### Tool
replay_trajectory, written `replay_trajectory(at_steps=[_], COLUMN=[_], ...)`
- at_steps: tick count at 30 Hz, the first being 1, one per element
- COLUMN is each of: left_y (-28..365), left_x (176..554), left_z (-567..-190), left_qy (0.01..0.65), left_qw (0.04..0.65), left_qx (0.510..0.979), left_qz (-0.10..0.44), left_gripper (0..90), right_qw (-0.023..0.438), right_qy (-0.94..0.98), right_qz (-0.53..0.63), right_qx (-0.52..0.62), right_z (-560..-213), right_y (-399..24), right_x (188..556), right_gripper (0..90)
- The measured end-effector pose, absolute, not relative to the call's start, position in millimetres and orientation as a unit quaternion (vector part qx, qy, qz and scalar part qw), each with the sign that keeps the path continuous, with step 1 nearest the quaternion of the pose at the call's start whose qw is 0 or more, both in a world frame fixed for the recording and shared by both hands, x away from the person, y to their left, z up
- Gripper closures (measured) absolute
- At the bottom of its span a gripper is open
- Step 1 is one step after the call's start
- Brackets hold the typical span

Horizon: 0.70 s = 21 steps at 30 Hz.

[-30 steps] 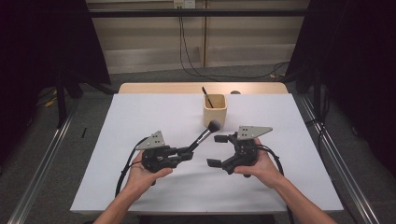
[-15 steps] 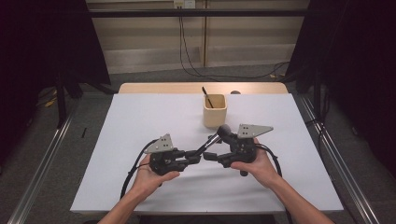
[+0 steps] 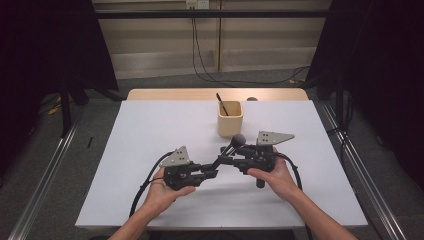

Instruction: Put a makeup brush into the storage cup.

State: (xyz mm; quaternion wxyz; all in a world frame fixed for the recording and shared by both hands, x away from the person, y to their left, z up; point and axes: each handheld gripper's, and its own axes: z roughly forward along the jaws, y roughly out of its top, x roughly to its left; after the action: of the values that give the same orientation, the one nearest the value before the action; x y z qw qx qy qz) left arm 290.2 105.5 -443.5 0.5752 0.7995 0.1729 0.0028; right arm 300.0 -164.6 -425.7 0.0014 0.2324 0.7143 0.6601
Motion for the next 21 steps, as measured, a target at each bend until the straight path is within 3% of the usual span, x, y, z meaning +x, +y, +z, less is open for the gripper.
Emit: replay_trajectory(at_steps=[21], left_y=[102.8], left_x=[292.2], left_z=[-448.3], left_qy=[0.177], left_qw=[0.565], left_qx=[0.805], left_qz=[0.014], left_gripper=[72.6], right_qw=[-0.020], right_qy=[0.710], right_qz=[0.660], right_qx=[0.244], right_z=[-426.2], right_y=[-161.7], right_x=[300.8], right_gripper=[71.0])
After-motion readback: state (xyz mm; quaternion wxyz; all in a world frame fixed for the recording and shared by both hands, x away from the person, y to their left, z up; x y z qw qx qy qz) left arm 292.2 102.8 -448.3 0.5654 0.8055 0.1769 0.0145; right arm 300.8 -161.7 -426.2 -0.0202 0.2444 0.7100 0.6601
